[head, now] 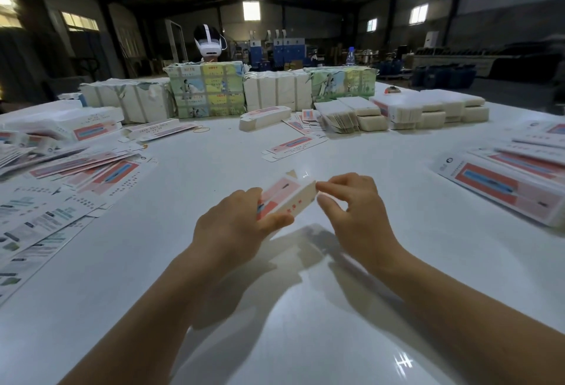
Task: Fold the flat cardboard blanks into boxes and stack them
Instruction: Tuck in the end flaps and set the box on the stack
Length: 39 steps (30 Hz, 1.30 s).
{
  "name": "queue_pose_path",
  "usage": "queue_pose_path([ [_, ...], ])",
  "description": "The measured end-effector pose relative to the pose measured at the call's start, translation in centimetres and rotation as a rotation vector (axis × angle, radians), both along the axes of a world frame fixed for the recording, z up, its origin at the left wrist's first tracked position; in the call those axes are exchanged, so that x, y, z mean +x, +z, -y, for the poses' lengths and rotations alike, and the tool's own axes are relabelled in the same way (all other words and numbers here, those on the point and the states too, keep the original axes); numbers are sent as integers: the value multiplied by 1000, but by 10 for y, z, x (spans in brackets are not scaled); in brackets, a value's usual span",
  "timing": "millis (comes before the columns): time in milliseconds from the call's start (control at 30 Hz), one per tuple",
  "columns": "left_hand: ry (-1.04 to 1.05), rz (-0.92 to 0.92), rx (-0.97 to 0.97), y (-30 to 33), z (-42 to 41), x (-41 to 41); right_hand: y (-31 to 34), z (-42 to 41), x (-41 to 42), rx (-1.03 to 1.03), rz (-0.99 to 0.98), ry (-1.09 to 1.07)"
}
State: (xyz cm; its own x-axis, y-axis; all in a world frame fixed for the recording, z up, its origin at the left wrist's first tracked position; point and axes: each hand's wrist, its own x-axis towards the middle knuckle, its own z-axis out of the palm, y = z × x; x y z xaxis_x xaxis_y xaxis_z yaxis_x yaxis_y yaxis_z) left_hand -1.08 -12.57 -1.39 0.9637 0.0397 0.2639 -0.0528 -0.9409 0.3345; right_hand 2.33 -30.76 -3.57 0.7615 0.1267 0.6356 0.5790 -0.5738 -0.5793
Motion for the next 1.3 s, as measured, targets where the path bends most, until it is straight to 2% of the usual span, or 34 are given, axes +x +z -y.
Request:
queue_pose_path([
  [233,-79,22,3,-5,7,0,0,-2,-5,46,-64,43],
  [433,-223,-26,-23,-6,0,-2,11,4,-6,99,-274,264],
  [567,-173,-5,34,-8,2,0,10,0,-13,236,-239,212],
  [800,-76,83,190,-15,15,1,0,-11,-18,156,-318,162],
  [967,-60,93,229,-15,14,-1,1,-11,-17,182,-368,192],
  [1033,-51,103,209,-13,14,-2,6,-8,-16,304,-395,240],
  [1133,-36,140,160,-10,13,-4,14,-1,-6,510,-459,159],
  [1233,-42,170,135,-11,13,-7,18,3,3,1028,-865,281],
  [1300,-54,179,140,-12,15,-7,18,4,3,1195,-1009,439],
])
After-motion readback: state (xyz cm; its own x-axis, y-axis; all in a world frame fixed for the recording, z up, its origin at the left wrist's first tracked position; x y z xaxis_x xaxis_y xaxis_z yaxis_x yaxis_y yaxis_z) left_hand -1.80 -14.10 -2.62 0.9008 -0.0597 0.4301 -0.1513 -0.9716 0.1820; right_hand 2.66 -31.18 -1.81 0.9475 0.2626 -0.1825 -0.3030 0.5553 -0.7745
